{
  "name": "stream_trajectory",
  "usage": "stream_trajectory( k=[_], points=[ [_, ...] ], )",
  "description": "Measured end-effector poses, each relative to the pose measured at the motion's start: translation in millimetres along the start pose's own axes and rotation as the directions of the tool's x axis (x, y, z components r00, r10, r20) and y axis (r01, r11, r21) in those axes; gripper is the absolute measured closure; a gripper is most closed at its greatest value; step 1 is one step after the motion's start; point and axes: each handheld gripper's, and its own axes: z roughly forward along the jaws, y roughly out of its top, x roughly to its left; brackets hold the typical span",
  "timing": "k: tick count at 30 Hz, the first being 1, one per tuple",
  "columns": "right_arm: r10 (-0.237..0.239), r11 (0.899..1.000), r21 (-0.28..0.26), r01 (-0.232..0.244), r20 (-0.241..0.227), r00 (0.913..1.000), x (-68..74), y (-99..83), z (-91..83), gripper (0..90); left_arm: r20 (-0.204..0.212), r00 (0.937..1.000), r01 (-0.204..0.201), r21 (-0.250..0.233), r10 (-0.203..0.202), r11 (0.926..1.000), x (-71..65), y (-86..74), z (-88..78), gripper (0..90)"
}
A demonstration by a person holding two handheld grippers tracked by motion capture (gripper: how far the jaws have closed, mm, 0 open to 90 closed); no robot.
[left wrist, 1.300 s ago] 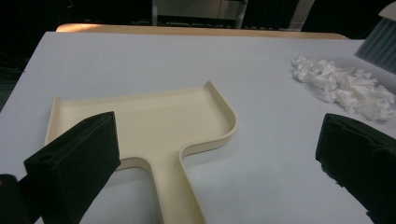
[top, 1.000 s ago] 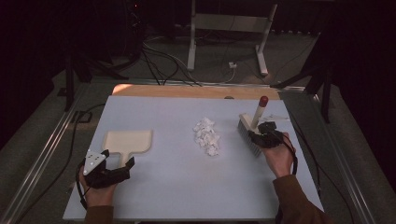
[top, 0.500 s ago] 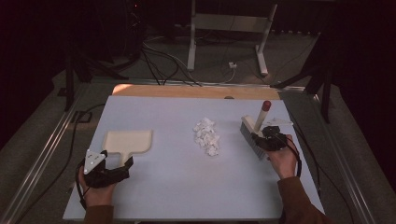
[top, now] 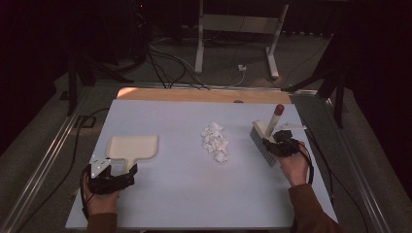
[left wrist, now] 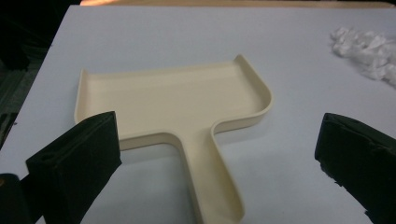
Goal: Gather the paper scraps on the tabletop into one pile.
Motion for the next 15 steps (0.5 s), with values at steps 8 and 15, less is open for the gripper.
stream_trajectory(
  k=[8,15],
  points=[
    [-0.011,1.000,-0.008,0.012,0.026,0.9996,4.5,5.0,3.7,67.6,0.011,0.9999,0.007,0.002,-0.007,1.0000,0.3,0.1,2.0,1.0],
    [-0.113,0.989,-0.094,0.112,-0.003,0.9936,17.1,26.7,23.6,67.6,0.010,0.9996,0.025,-0.005,-0.025,0.9997,1.9,0.4,1.0,1.0]
  ],
)
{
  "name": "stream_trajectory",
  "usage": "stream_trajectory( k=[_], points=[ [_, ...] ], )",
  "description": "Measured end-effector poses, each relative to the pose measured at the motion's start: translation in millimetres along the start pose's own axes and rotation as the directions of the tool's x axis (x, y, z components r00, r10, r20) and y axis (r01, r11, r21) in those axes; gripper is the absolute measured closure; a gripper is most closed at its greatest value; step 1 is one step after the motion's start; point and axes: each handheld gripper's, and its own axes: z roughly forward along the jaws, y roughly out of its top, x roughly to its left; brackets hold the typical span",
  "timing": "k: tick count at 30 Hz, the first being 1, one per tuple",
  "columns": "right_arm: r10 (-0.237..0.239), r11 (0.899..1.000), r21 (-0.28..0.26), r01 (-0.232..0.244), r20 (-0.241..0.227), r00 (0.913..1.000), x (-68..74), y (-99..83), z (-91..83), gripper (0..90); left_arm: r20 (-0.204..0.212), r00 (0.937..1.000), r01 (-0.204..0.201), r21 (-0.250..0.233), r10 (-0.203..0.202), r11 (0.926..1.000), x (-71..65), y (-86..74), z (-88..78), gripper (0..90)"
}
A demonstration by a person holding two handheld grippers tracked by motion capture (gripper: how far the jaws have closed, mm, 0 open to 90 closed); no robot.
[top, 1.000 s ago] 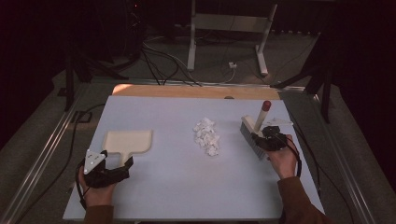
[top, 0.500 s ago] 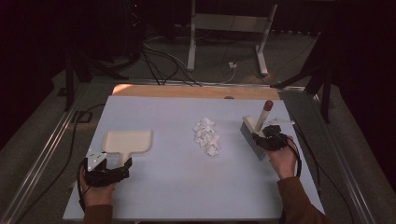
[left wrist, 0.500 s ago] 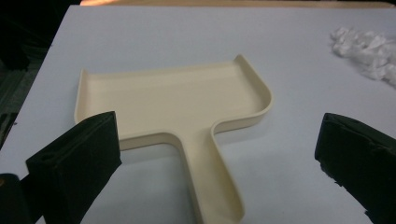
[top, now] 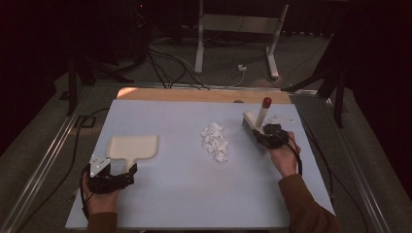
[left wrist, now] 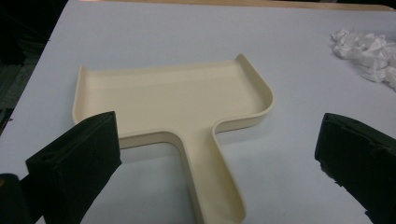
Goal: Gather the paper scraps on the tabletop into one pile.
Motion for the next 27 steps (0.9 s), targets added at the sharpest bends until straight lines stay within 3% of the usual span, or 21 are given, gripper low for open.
stream_trajectory(
  k=[5,8,12,18,23,25,27],
  points=[
    [-0.115,0.992,-0.052,0.112,-0.051,0.9921,10.7,20.6,18.7,67.7,0.006,1.0000,0.002,-0.004,-0.002,1.0000,-0.1,0.3,-0.7,1.0],
    [-0.186,0.980,-0.089,0.177,-0.094,0.9780,17.8,35.3,28.2,67.6,0.010,0.9999,0.001,-0.005,-0.001,1.0000,-0.4,0.2,-0.8,1.0],
    [-0.264,0.962,-0.096,0.255,-0.090,0.9603,29.7,52.0,39.3,67.7,0.015,0.9999,0.002,-0.005,-0.002,1.0000,-0.3,0.2,-0.7,1.0],
    [-0.324,0.945,-0.084,0.317,-0.082,0.9426,46.0,65.9,60.9,67.6,0.022,0.9998,0.002,-0.008,-0.002,1.0000,0.0,-0.3,-0.8,1.0],
    [-0.405,0.914,-0.066,0.400,-0.089,0.9099,55.1,63.4,74.0,67.7,0.026,0.9997,0.006,-0.013,-0.005,0.9999,0.8,-0.3,-1.9,1.1],
    [-0.440,0.898,-0.076,0.434,-0.133,0.8880,57.1,60.7,76.7,67.7,0.024,0.9997,0.006,-0.013,-0.006,0.9999,1.3,-0.5,-2.2,1.0],
    [-0.479,0.878,-0.092,0.470,-0.175,0.8600,59.7,58.2,77.1,67.7,0.024,0.9997,0.009,-0.013,-0.009,0.9999,1.9,-0.5,-2.2,1.0]
  ],
)
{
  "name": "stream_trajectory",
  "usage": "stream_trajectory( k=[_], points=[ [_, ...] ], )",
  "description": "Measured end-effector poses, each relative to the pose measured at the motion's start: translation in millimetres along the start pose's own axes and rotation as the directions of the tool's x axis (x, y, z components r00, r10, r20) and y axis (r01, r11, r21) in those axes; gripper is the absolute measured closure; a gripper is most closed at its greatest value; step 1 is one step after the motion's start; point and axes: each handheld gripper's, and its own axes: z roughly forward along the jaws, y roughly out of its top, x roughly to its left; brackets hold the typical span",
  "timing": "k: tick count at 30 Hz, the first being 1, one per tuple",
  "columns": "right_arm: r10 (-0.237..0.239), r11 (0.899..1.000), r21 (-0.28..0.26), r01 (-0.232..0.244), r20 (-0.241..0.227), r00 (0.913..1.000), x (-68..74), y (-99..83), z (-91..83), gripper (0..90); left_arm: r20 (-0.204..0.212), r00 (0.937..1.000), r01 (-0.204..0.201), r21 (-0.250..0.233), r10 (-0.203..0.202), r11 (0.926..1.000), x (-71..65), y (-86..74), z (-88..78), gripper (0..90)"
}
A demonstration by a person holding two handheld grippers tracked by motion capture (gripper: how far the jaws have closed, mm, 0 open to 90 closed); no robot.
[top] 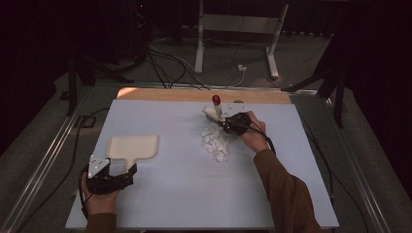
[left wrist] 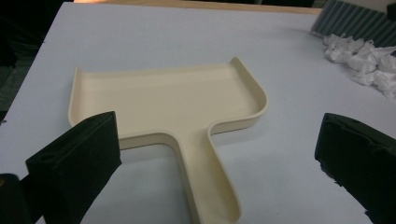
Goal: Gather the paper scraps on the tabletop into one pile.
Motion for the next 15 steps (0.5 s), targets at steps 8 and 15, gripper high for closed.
stream_trajectory(
  k=[8,15],
  points=[
    [-0.116,0.993,-0.032,0.113,-0.126,0.9852,9.6,-2.8,-10.7,67.7,0.000,1.0000,0.000,0.005,0.000,1.0000,-1.3,-0.4,1.0,1.0],
    [-0.196,0.981,-0.042,0.191,-0.196,0.9610,18.8,-4.7,-22.5,67.7,-0.001,1.0000,-0.002,0.007,0.002,1.0000,-1.9,-0.7,1.7,1.0]
  ],
)
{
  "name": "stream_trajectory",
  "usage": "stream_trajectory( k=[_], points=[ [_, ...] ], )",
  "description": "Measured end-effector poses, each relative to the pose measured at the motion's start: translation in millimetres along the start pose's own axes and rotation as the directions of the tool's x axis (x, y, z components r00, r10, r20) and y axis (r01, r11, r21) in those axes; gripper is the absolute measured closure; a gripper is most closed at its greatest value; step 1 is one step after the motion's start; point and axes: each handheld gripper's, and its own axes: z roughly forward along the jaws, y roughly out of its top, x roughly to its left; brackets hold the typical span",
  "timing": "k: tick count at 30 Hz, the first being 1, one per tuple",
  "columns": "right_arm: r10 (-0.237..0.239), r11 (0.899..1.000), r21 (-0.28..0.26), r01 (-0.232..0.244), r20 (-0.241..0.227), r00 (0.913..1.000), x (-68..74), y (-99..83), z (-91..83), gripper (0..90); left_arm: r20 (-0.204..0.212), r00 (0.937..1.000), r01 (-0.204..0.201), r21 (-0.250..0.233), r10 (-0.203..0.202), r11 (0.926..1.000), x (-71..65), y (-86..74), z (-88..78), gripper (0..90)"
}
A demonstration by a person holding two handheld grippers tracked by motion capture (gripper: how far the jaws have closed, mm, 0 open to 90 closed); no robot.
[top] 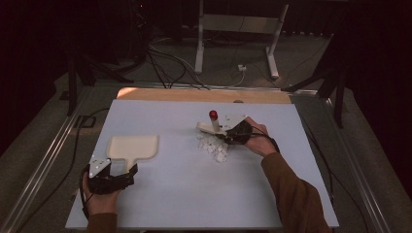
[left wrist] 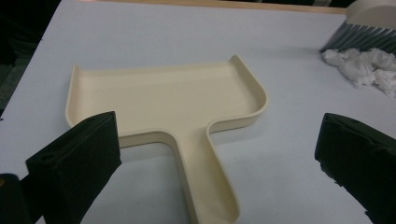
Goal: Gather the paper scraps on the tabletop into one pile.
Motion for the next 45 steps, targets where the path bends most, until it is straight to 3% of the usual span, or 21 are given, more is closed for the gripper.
stream_trajectory(
  k=[4,8,13,19,22,28,32,35,37,38,41,45],
  points=[
    [-0.025,1.000,-0.009,0.025,-0.040,0.9989,5.4,-0.7,-6.3,67.7,0.000,1.0000,0.002,-0.002,-0.002,1.0000,0.0,-0.1,-0.2,1.0],
    [-0.012,1.000,-0.024,0.010,-0.072,0.9973,6.1,-3.6,-11.2,67.7,0.000,1.0000,0.007,-0.002,-0.007,1.0000,0.3,-0.1,-0.5,1.0],
    [0.041,0.998,-0.044,-0.042,-0.029,0.9987,-0.2,-5.3,-11.8,67.6,0.001,1.0000,0.005,-0.001,-0.005,1.0000,0.1,0.0,-0.1,1.0],
    [0.108,0.991,-0.078,-0.108,-0.002,0.9941,-6.1,-5.6,-12.6,67.5,0.000,1.0000,0.007,-0.004,-0.007,1.0000,1.1,0.0,-0.7,1.0],
    [0.144,0.986,-0.087,-0.141,0.024,0.9893,-7.2,-6.2,-13.8,67.6,-0.001,1.0000,0.009,-0.008,-0.009,0.9999,1.7,0.2,-1.3,1.0],
    [0.232,0.964,-0.138,-0.226,0.034,0.9721,-12.6,-8.3,-19.5,67.5,-0.002,0.9999,0.013,-0.010,-0.013,0.9999,2.0,0.2,-1.4,1.0],
    [0.249,0.964,-0.117,-0.240,0.070,0.9661,-14.2,-7.9,-23.4,67.5,-0.001,0.9999,0.014,-0.010,-0.014,0.9999,2.1,0.1,-1.6,1.0],
    [0.273,0.958,-0.119,-0.262,0.082,0.9585,-15.8,-10.0,-26.6,67.5,-0.001,0.9999,0.013,-0.011,-0.013,0.9999,1.7,0.2,-1.6,1.0],
    [0.305,0.950,-0.107,-0.294,0.113,0.9455,-16.7,-10.8,-29.4,67.4,-0.001,0.9999,0.015,-0.011,-0.015,0.9998,1.8,0.3,-2.1,1.0],
    [0.333,0.942,-0.100,-0.322,0.126,0.9346,-17.1,-11.2,-31.4,67.4,-0.001,0.9999,0.014,-0.012,-0.014,0.9998,2.1,0.3,-2.4,1.0],
    [0.424,0.906,-0.067,-0.419,0.145,0.8938,-18.7,-16.7,-40.8,67.5,-0.001,0.9999,0.016,-0.013,-0.016,0.9998,2.7,0.2,-2.4,1.0],
    [0.468,0.882,-0.040,-0.469,0.187,0.8641,-15.6,-28.0,-53.5,67.4,-0.001,0.9999,0.015,-0.013,-0.015,0.9998,1.9,0.2,-2.1,1.0]
  ],
)
